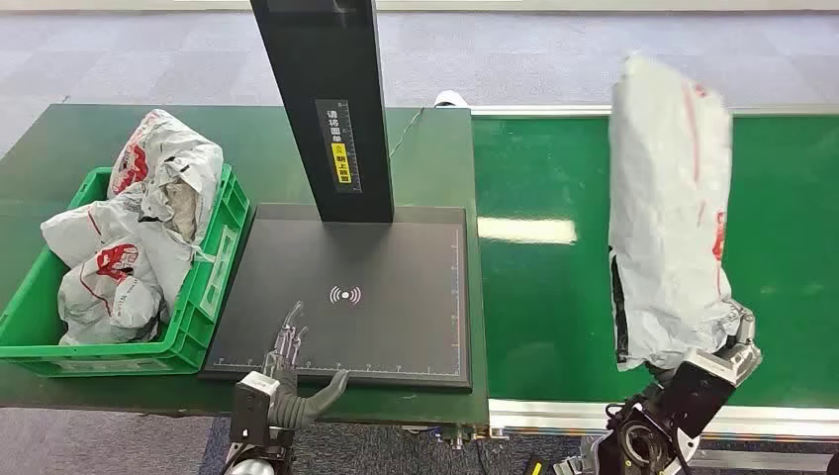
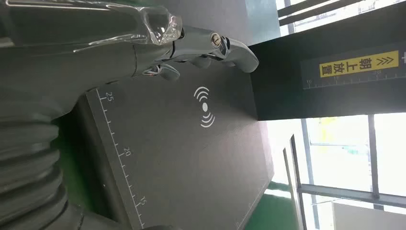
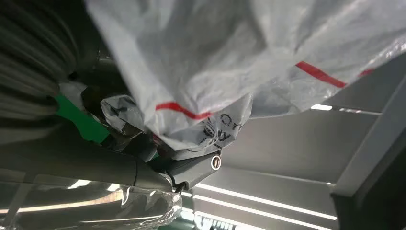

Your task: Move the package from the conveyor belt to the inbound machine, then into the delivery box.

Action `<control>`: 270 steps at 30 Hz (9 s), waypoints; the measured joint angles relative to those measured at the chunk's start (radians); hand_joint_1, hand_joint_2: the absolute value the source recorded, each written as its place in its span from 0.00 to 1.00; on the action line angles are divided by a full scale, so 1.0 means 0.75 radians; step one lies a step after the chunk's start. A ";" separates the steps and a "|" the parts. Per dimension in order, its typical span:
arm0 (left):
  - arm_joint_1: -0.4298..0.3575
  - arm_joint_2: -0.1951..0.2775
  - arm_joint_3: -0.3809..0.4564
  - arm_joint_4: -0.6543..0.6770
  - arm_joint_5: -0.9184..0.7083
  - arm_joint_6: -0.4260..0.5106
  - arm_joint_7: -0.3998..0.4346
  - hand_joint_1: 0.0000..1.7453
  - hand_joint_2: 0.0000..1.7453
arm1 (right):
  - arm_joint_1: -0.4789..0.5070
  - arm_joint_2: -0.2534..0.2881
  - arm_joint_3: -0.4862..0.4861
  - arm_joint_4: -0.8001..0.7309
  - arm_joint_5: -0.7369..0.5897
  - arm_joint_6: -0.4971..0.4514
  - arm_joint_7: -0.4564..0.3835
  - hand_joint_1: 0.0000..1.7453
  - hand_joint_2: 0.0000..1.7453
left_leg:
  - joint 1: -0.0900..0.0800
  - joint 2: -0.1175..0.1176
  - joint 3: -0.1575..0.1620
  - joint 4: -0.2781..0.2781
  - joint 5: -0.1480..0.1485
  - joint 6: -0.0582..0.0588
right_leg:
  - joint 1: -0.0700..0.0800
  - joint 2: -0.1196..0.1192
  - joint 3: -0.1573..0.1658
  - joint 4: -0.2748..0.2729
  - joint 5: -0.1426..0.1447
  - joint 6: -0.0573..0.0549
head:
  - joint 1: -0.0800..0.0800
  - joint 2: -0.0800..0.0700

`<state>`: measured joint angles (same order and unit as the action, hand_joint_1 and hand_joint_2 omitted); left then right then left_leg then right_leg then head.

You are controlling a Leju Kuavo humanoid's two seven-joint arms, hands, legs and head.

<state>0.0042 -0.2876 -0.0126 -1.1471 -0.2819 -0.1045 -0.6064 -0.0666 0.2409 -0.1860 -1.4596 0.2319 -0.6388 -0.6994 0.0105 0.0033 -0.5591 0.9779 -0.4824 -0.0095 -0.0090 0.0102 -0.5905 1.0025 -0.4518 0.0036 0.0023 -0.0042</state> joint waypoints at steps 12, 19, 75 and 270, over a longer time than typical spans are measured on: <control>-0.009 0.001 0.005 0.008 0.005 -0.012 -0.020 0.00 1.00 | 0.004 -0.019 0.305 0.088 0.183 0.534 0.029 1.00 1.00 | 0.000 -0.002 0.000 0.000 0.001 0.000 | 0.000 -0.002 0.001 0.000 0.000 0.000 | 0.000 0.000; -0.034 0.002 0.005 0.040 0.015 -0.027 -0.032 0.00 1.00 | -0.095 -0.001 0.366 0.429 0.243 0.651 0.039 1.00 1.00 | 0.000 -0.003 0.000 0.000 0.001 0.000 | 0.000 -0.003 0.001 0.000 0.000 0.000 | 0.000 0.000; -0.052 0.033 0.006 0.064 0.036 -0.024 -0.049 0.00 1.00 | -0.557 -0.139 0.285 1.105 0.372 0.593 0.234 0.00 1.00 | 0.000 -0.003 -0.001 0.000 0.001 0.001 | 0.000 -0.003 0.000 0.000 0.001 0.000 | 0.000 0.000; -0.240 0.457 -0.007 -0.514 0.118 0.705 -0.121 1.00 1.00 | -0.434 -0.168 0.117 1.006 -0.242 1.218 0.051 0.00 1.00 | 0.000 -0.004 0.001 0.000 0.005 0.000 | 0.001 -0.006 0.003 0.001 0.002 -0.002 | 0.000 0.000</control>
<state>-0.1760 0.0550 -0.0177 -1.5323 -0.1935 0.4246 -0.6969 -0.3917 0.1146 -0.0979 -0.7053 0.0502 0.2750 -0.6609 0.0108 0.0001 -0.5580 0.9778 -0.4785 -0.0095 -0.0085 0.0057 -0.5883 1.0034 -0.4503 0.0024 0.0023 -0.0042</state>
